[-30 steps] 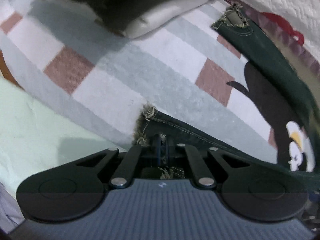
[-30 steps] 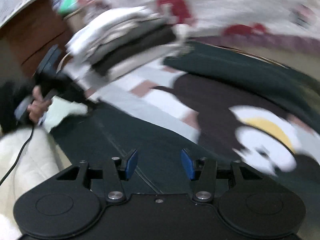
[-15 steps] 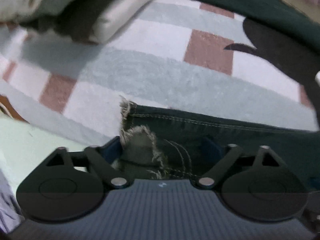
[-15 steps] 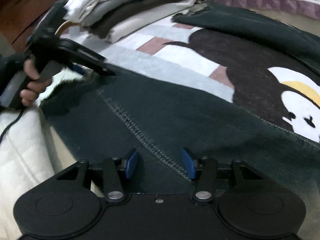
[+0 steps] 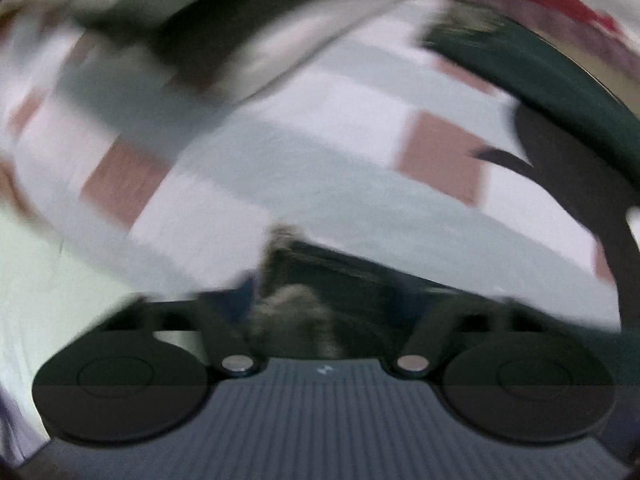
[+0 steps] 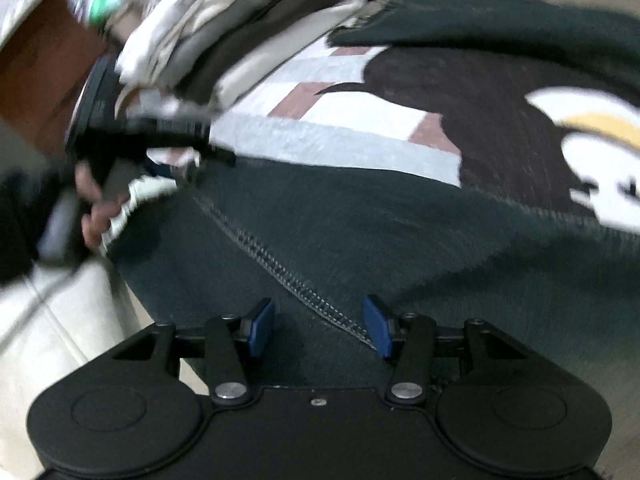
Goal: Fold clothes
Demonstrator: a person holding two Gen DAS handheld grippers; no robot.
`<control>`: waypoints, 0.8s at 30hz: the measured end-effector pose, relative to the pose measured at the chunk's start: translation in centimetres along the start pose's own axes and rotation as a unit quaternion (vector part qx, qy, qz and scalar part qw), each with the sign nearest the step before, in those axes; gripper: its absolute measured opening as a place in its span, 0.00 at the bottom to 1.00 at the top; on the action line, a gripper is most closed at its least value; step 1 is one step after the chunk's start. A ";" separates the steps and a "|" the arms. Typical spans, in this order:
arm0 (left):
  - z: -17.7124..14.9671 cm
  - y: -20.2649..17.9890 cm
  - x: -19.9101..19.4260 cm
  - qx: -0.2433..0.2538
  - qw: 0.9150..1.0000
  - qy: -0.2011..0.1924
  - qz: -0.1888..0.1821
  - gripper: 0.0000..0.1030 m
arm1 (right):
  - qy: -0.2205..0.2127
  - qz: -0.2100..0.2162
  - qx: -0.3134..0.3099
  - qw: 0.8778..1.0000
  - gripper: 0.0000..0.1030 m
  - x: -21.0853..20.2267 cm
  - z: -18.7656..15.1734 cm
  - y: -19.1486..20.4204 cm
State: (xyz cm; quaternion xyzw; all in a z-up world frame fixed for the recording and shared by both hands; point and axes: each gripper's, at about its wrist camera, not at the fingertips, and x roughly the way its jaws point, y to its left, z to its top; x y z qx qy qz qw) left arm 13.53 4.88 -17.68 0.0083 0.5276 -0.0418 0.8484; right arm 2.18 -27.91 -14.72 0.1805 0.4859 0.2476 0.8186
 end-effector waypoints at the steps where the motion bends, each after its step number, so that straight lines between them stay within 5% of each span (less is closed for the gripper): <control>1: 0.0 -0.7 -0.3 0.024 1.000 -0.005 0.005 0.11 | -0.004 0.011 0.019 1.000 0.53 -0.1 -0.1 -0.6; 4: 0.7 -2.0 -1.8 0.068 0.997 -0.028 0.007 0.10 | -0.013 0.027 0.053 0.998 0.53 -0.4 -0.3 -1.4; 9: 5.1 0.0 -7.8 -0.020 0.988 -0.135 -0.073 0.10 | -0.019 0.010 0.009 1.000 0.54 -1.4 0.0 0.3; 15: 5.7 -1.8 -3.9 0.016 0.986 -0.165 -0.007 0.18 | 0.001 -0.044 -0.063 0.997 0.55 -0.7 -0.1 3.2; 17: 4.6 -2.7 -1.3 0.047 0.989 -0.129 0.047 0.20 | 0.014 -0.070 -0.075 0.995 0.55 0.2 -0.5 3.7; 20: 4.7 -2.5 -1.9 0.041 0.990 -0.126 0.042 0.21 | 0.014 -0.086 -0.076 0.993 0.57 0.1 -0.8 4.0; 24: 4.7 -1.5 -4.3 0.007 0.989 -0.150 -0.005 0.50 | 0.012 -0.081 -0.045 0.996 0.58 0.3 -1.0 3.2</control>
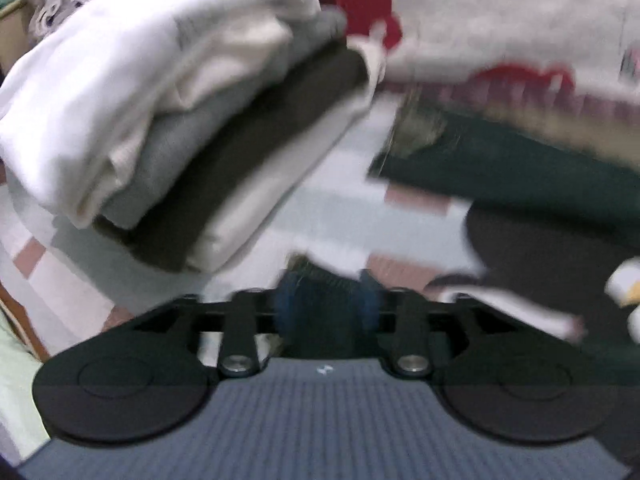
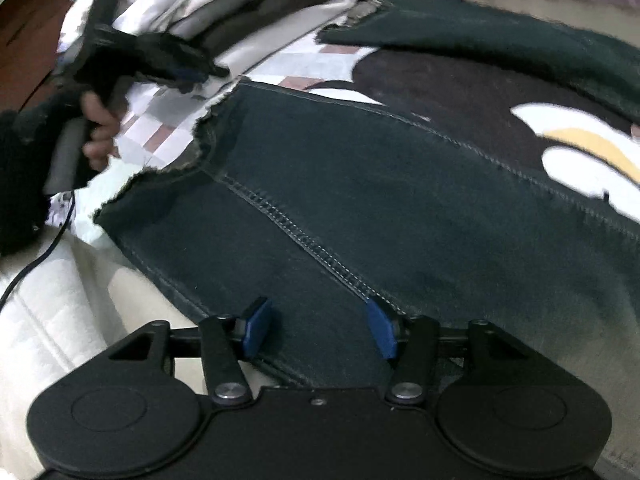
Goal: Fold clothes
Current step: 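Smooth the jeans leg with the right gripper while the left gripper releases the hem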
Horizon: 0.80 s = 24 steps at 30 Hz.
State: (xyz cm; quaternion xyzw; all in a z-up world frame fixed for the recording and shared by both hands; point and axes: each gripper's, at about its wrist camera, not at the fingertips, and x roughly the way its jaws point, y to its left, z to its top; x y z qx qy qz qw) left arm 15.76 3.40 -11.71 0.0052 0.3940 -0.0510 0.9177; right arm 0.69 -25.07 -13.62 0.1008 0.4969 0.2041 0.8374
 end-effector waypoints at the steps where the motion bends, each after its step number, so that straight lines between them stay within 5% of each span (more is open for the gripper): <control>1: -0.1 0.0 -0.4 -0.005 1.000 0.001 -0.011 0.50 | 0.000 0.000 0.003 1.000 0.58 0.1 0.0 0.0; 10: -1.4 -2.8 0.5 -0.002 0.996 0.055 -0.075 0.60 | -0.009 0.009 0.024 1.000 0.58 -0.1 -0.3 -0.7; 13: -1.8 -3.7 0.2 0.016 0.991 0.061 -0.117 0.60 | -0.106 0.020 0.018 0.994 0.57 -3.4 -0.1 -0.3; 16: -2.4 -5.1 -0.4 0.047 0.986 0.059 -0.147 0.60 | -0.235 0.030 0.037 0.971 0.57 -8.9 2.1 -1.1; 18: -2.7 -6.4 -0.9 0.078 0.984 0.046 -0.151 0.60 | -0.234 -0.037 0.008 0.972 0.57 -11.5 5.3 -1.5; 20: -2.6 -7.3 -0.6 0.088 0.981 0.053 -0.164 0.58 | -0.178 -0.098 -0.055 0.978 0.54 -12.7 8.2 -2.2; 21: -2.6 -7.7 -0.3 0.091 0.979 0.058 -0.172 0.47 | -0.144 -0.128 -0.088 0.977 0.50 -12.7 9.2 -2.8; 23: -2.4 -8.5 0.1 0.097 0.975 0.068 -0.188 0.23 | -0.078 -0.186 -0.146 0.969 0.03 -12.5 11.1 -4.3; 24: -1.9 -8.7 0.7 0.086 0.973 0.082 -0.196 0.18 | -0.053 -0.213 -0.159 0.963 0.00 -12.0 11.7 -5.5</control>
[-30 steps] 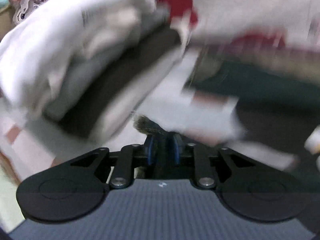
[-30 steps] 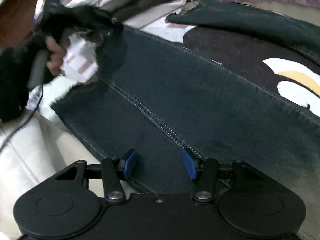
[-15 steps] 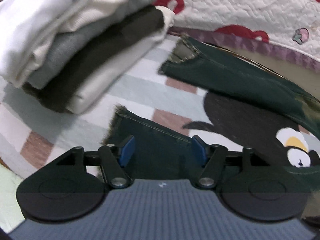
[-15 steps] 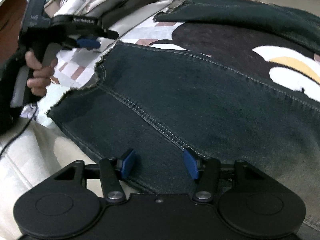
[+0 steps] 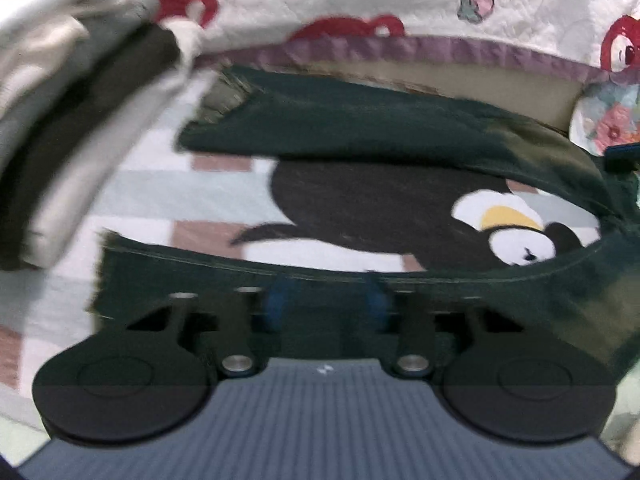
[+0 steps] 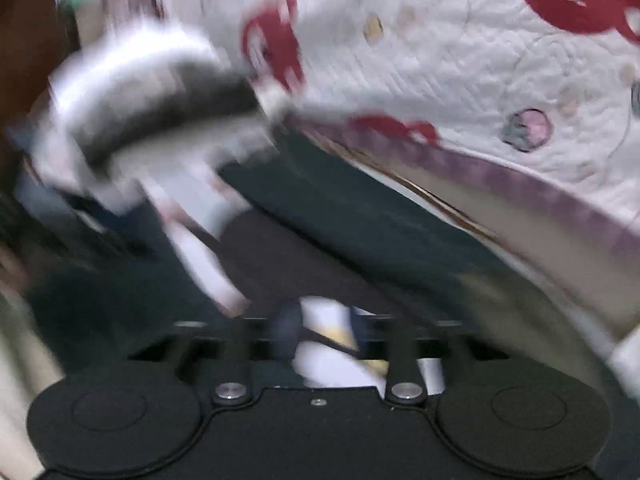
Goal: Fold clothes
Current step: 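Smooth the jeans leg with the right gripper while the left gripper releases the hem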
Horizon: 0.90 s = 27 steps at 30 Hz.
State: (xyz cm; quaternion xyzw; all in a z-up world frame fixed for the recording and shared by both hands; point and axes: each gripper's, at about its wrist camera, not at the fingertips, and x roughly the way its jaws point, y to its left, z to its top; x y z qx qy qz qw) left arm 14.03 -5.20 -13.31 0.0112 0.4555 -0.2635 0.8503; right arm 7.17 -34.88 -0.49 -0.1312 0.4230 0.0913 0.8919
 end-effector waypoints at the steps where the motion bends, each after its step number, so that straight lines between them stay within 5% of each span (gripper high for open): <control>1: 0.8 0.4 0.6 -0.019 1.000 0.013 -0.012 0.18 | 0.020 -0.019 -0.012 1.000 0.00 1.1 0.1 -0.9; 4: 3.8 2.0 2.7 -0.071 0.996 0.038 -0.023 0.19 | 0.049 -0.062 -0.005 0.997 0.03 5.9 0.4 -3.2; 8: 8.3 4.5 6.7 -0.138 0.990 0.023 0.020 0.41 | 0.058 -0.058 -0.041 0.996 0.06 10.7 1.0 -3.4; 11: 9.0 6.9 9.5 -0.221 0.975 0.010 -0.011 0.42 | 0.043 -0.055 -0.090 0.994 0.30 12.3 0.7 -3.7; 13: 8.9 7.9 11.1 -0.252 0.967 0.011 -0.033 0.42 | 0.039 -0.059 -0.122 0.990 0.30 13.4 0.1 -4.0; 19: 10.1 8.6 12.9 -0.255 0.966 -0.025 -0.026 0.36 | 0.073 -0.071 -0.170 0.980 0.30 14.3 -4.5 -5.2; 21: 11.1 8.8 13.5 -0.253 0.966 -0.035 -0.024 0.03 | 0.077 -0.069 -0.149 0.983 0.31 14.4 -5.4 -6.0; 27: 16.7 7.2 12.0 -0.200 0.975 -0.091 -0.016 0.00 | 0.056 -0.033 -0.118 0.991 0.39 14.9 -6.4 -6.7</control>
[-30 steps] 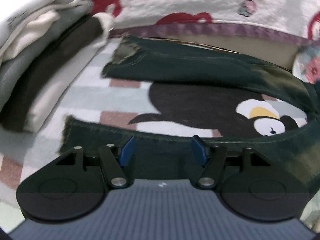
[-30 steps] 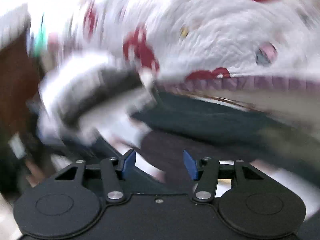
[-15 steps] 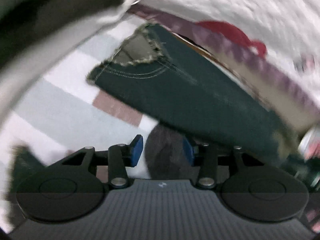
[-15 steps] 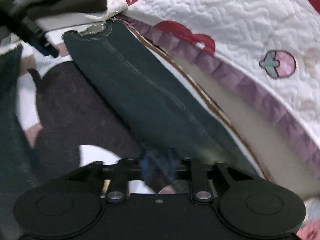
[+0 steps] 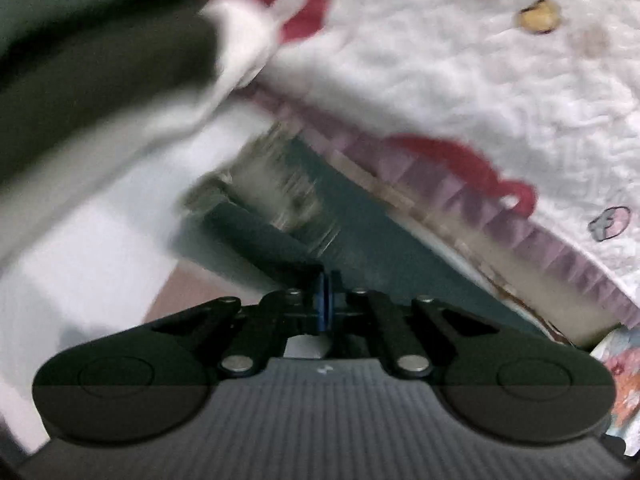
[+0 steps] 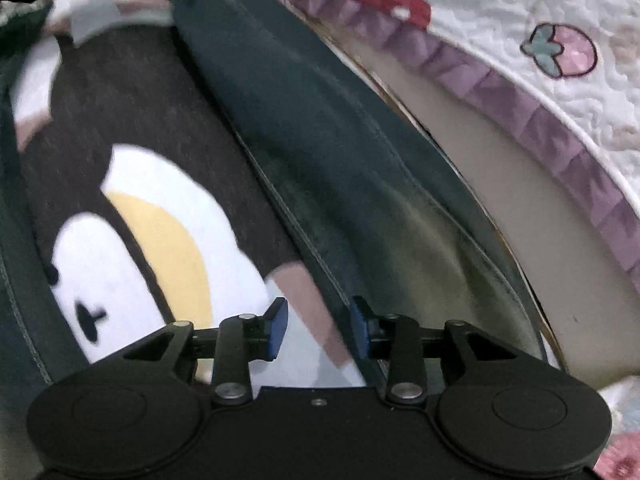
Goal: Fold clothes
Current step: 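Smooth the jeans leg with the right gripper while the left gripper releases the hem, then grasp the frayed jeans hem with the left gripper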
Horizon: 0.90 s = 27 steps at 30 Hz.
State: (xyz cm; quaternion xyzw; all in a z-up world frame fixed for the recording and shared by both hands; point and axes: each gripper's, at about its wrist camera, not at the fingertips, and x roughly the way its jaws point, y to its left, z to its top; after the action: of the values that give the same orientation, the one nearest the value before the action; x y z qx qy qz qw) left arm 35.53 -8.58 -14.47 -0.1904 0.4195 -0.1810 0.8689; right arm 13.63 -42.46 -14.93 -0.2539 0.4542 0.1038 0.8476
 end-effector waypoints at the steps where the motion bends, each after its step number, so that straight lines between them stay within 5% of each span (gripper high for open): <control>1: 0.8 -1.3 -0.1 0.027 1.000 -0.006 -0.003 0.00 | -0.009 0.008 0.008 1.000 0.39 0.0 0.0 -0.1; 5: 1.2 -6.0 1.1 0.100 0.995 0.015 0.013 0.00 | -0.041 -0.004 0.039 0.998 0.42 1.0 1.0 0.4; 11: -2.8 -5.5 -1.2 0.080 0.996 0.040 -0.016 0.02 | -0.063 -0.026 0.089 0.994 0.61 3.7 4.3 -0.2; 12: -3.7 -5.1 -2.0 0.078 0.996 0.041 -0.024 0.02 | -0.059 -0.012 0.105 0.993 0.58 3.9 4.8 -0.7; 13: -4.5 -4.7 -2.8 0.077 0.996 0.043 -0.032 0.02 | -0.055 0.018 0.127 0.990 0.19 3.9 5.3 -1.4; 14: -5.8 -4.5 -4.2 0.083 0.995 0.027 -0.055 0.02 | -0.059 0.043 0.150 0.986 0.08 3.5 5.4 -2.1; 17: -10.0 -5.4 -8.1 0.135 0.987 -0.027 -0.088 0.06 | -0.102 0.097 0.225 0.964 0.06 1.2 4.8 -4.7; 20: -12.3 -8.0 -7.2 0.175 0.979 0.019 -0.098 0.09 | -0.140 0.144 0.289 0.936 0.06 -1.0 4.2 -7.0; 24: -13.2 -7.0 -4.1 0.044 0.985 0.085 -0.142 0.49 | -0.142 0.154 0.301 0.930 0.06 -2.2 4.2 -7.2; 27: -13.6 -4.6 -2.2 -0.071 0.977 0.117 -0.166 0.46 | -0.128 0.155 0.291 0.935 0.06 -2.1 4.1 -6.5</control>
State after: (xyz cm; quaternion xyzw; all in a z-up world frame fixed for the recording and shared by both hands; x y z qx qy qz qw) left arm 22.71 -13.92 -18.59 -0.2960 0.4930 -0.3130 0.7558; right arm 18.02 -45.67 -9.14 0.0926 0.3861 0.1290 0.9087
